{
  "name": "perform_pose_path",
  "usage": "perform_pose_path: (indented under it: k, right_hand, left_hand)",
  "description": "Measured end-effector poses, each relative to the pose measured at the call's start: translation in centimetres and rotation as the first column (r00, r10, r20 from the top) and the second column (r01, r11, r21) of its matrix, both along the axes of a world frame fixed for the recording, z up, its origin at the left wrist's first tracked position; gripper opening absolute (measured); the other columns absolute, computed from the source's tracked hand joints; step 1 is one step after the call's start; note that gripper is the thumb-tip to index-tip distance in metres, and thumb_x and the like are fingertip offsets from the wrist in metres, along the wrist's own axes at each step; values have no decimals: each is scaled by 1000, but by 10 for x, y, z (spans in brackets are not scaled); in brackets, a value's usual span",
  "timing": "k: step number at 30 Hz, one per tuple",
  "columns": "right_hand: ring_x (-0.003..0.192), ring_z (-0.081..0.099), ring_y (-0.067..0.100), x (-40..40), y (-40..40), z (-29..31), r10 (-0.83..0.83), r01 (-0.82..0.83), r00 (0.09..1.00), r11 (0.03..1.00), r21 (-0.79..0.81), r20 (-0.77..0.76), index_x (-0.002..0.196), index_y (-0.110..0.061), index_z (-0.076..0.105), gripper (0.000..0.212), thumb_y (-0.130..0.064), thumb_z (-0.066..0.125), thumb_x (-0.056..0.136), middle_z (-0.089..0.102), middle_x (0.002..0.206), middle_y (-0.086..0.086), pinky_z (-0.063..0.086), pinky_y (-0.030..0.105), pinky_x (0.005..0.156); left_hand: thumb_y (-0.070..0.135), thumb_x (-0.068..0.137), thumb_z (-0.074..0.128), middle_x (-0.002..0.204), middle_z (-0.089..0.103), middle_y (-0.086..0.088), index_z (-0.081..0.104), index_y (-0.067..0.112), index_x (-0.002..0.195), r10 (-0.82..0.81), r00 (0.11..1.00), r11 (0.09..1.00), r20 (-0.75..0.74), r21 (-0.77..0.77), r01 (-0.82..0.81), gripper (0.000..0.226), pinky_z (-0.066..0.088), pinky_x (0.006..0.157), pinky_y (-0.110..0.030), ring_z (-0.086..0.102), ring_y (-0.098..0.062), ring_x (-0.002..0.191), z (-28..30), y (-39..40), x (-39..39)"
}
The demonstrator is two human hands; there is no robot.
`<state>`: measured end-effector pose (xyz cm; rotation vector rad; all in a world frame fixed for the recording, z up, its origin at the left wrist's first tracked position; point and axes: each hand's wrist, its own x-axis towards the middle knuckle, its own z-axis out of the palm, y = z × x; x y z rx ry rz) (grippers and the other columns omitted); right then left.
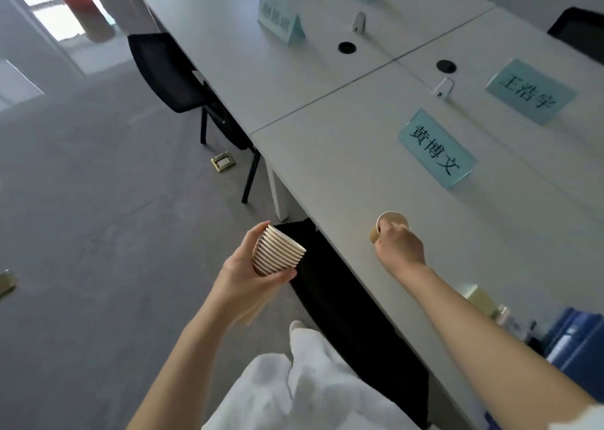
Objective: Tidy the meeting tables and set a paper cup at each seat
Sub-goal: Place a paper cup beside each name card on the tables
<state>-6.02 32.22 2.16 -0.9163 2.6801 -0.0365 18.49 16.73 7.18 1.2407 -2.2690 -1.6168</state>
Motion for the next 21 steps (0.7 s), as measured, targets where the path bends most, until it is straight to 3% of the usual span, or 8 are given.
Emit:
perform_pose_path:
  k: [4,7,10,13,16,21]
  right_hand:
    - [106,55,32,-8,-11,-8,24,-24,1000,998,59,-2,106,-6,56,20,-11,45,89,62,107,12,49,36,75]
    - [105,53,34,-6,-21,-4,-34,34,997,999,4,-64,105,-5,57,19,-11,50,88,63,107,14,47,38,79]
    - [109,50,35,5,-48,13,-86,84,995,995,-44,-42,117,-3,54,32,-16,52,88,60,116,17,44,41,87]
    - [116,51,31,27,-91,38,-63,90,992,959,-269,108,125,-5,55,37,-18,53,91,59,124,14,40,37,97]
    - [105,60,19,58,-142,66,115,39,947,887,-460,301,117,-10,63,29,-18,57,90,66,114,7,41,21,91]
    - [101,64,8,103,-226,88,285,14,804,867,-497,521,130,-16,56,37,-18,57,92,69,113,0,49,19,92]
  left_hand:
    - [41,67,84,108,60,11,37,59,130,11,1000,1000,29,15,-12,80,57,84,-39,63,-11,95,-6,-18,-12]
    - [40,67,84,106,60,11,37,58,130,-6,999,1000,42,17,5,81,57,84,-37,63,-10,94,-9,-33,-17]
    - [40,68,84,107,60,9,37,56,132,5,999,1000,41,24,-6,81,56,81,-32,62,-9,92,-14,-54,-23]
    - [42,67,83,105,60,11,37,55,132,10,998,1000,55,18,-11,81,56,83,-34,62,-9,92,-17,-80,-26]
    - [48,61,79,104,60,15,36,57,130,-19,998,1000,57,-10,19,81,55,84,-35,62,-8,92,-16,-111,-22]
    - [41,66,84,110,60,12,36,51,135,-102,993,991,64,-76,106,85,54,83,-33,60,-9,95,-9,-179,-1]
